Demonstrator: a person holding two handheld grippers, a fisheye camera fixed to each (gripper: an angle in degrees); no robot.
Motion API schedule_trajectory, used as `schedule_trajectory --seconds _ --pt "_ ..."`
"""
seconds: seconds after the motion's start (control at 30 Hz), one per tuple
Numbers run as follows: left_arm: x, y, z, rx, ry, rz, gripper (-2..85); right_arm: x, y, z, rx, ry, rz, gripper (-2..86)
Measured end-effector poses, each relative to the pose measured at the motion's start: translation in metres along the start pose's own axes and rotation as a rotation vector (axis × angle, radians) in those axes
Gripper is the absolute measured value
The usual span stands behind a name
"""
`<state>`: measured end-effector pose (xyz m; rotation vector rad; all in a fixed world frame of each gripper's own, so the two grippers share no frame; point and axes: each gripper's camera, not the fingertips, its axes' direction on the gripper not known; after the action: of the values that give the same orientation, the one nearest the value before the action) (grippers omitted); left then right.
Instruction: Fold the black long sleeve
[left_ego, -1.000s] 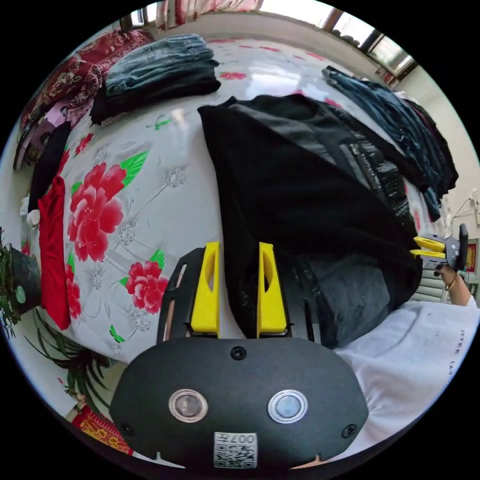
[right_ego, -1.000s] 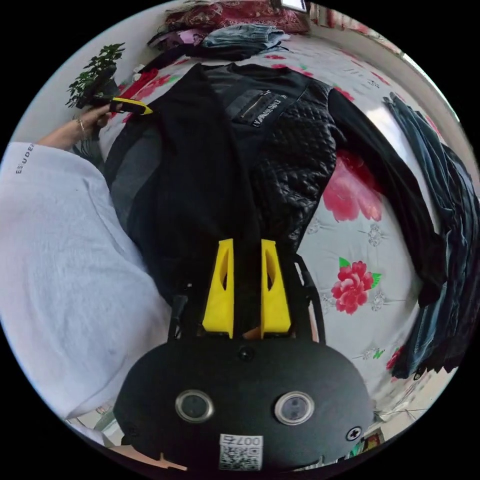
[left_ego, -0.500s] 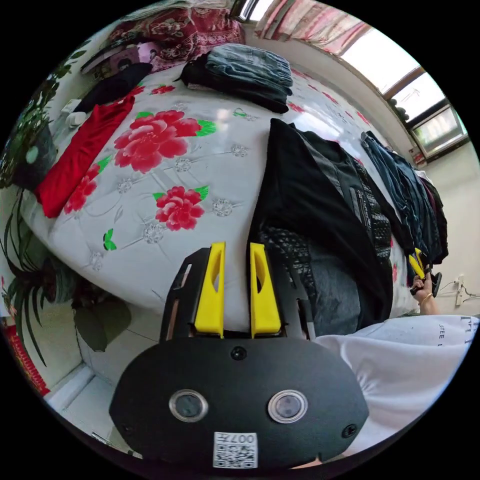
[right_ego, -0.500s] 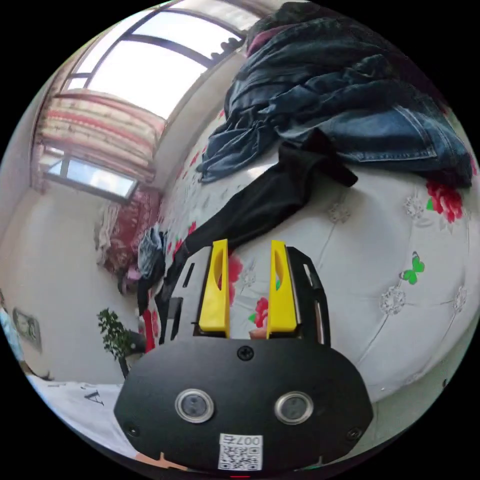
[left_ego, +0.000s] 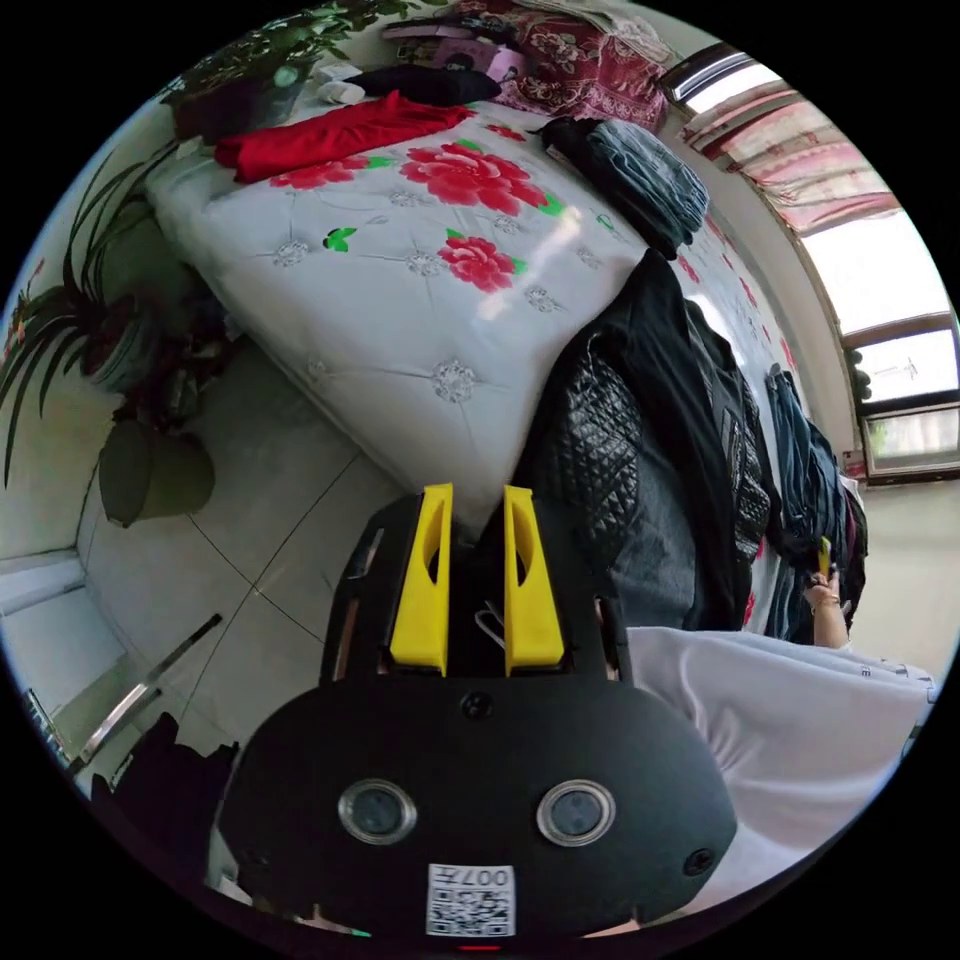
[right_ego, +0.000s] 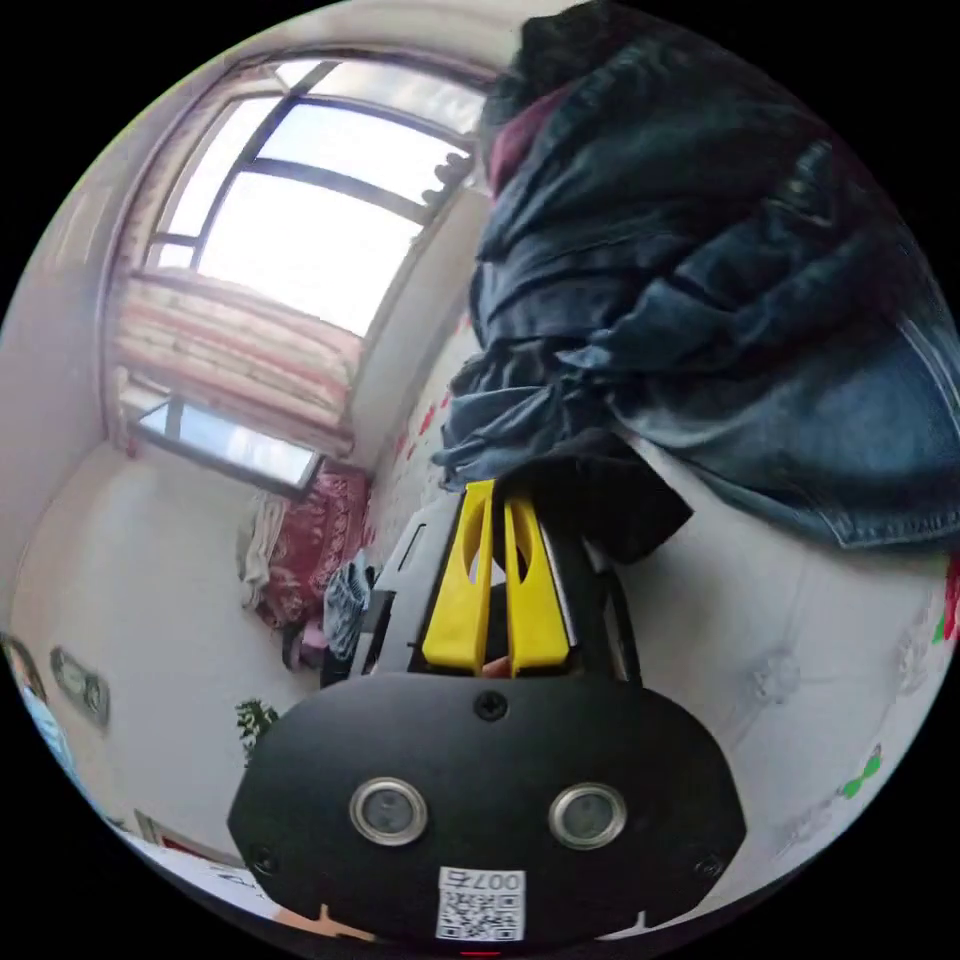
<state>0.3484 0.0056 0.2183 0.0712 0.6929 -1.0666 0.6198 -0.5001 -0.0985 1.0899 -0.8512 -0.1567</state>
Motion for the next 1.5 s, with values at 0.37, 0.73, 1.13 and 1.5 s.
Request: schedule_trajectory --seconds 0.37,0.73,1.13,1.5 --pt "-0.027 0.032 -0.004 0.062 0.105 -0.069 8.9 -0.332 0.295 0.036 -0.519 -0.627 -1.173 0.4" --pt "-0.04 0.042 -0.022 0.098 0.194 0.05 9.9 -0.271 0.536 0.069 -1.256 -0.37 -1.372 3.0" --pt "-0.054 0.019 0.076 -0.189 0.118 0.32 15.5 -0.114 0.375 -0.042 -0.897 0.273 -0.627 5.6" --pt "-0.013 -0.016 0.076 -0.414 0.199 0.563 -0.3 -0.112 0.418 -0.011 -1.279 0.385 -0.742 1.2"
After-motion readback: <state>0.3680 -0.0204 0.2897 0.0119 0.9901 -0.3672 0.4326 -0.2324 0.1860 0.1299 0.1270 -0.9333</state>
